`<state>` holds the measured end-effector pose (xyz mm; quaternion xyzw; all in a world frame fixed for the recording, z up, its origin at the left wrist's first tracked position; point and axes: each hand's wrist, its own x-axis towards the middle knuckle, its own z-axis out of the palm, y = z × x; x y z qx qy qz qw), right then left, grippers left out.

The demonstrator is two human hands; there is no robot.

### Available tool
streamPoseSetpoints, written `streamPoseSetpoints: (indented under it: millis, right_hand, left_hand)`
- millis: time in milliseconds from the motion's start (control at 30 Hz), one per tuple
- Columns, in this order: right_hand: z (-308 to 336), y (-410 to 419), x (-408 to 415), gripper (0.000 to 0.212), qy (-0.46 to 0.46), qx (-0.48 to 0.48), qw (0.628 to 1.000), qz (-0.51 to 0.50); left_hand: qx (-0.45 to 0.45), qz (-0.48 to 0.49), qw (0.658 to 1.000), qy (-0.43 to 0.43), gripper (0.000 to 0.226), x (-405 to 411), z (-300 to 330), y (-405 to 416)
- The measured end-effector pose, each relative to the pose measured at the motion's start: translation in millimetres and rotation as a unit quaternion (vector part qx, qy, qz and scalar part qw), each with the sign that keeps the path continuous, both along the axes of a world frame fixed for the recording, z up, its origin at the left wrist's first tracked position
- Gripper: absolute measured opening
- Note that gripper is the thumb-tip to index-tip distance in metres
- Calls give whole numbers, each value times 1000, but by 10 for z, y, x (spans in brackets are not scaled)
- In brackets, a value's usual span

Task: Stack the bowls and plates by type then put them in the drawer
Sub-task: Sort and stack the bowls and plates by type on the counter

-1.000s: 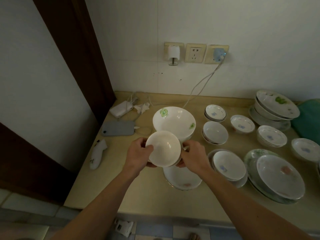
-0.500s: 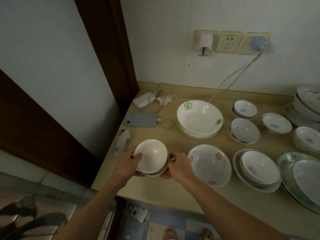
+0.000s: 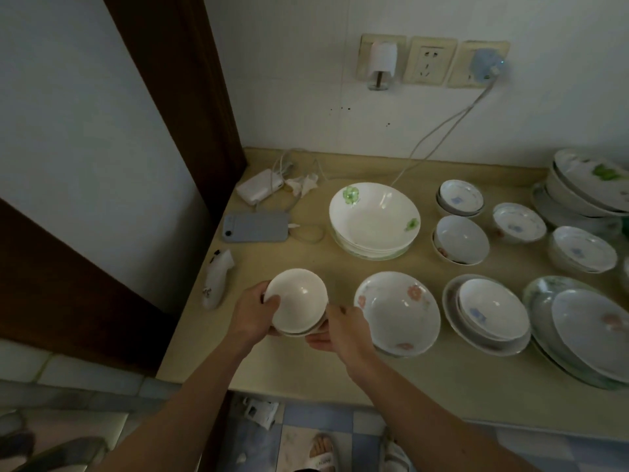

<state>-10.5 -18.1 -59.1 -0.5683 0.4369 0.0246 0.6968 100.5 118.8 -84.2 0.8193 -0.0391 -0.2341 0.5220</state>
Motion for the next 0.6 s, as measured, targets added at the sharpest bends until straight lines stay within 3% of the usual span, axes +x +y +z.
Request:
streamPoseSetpoints:
  millis: [167,367,600]
  right_hand:
    - [0,-2,70,25,-3,-47,999,-23]
    - [7,-13,180,6,-27,-91,994,-54]
    - [-36,-39,256,28,9,-83,994,-76]
  left_hand:
    - [15,-26,999,-9,30,152,32,-166]
    - [-24,-17,999,36,32,237,109,-285]
    - [-7,22,999,23,34,197,142,-388]
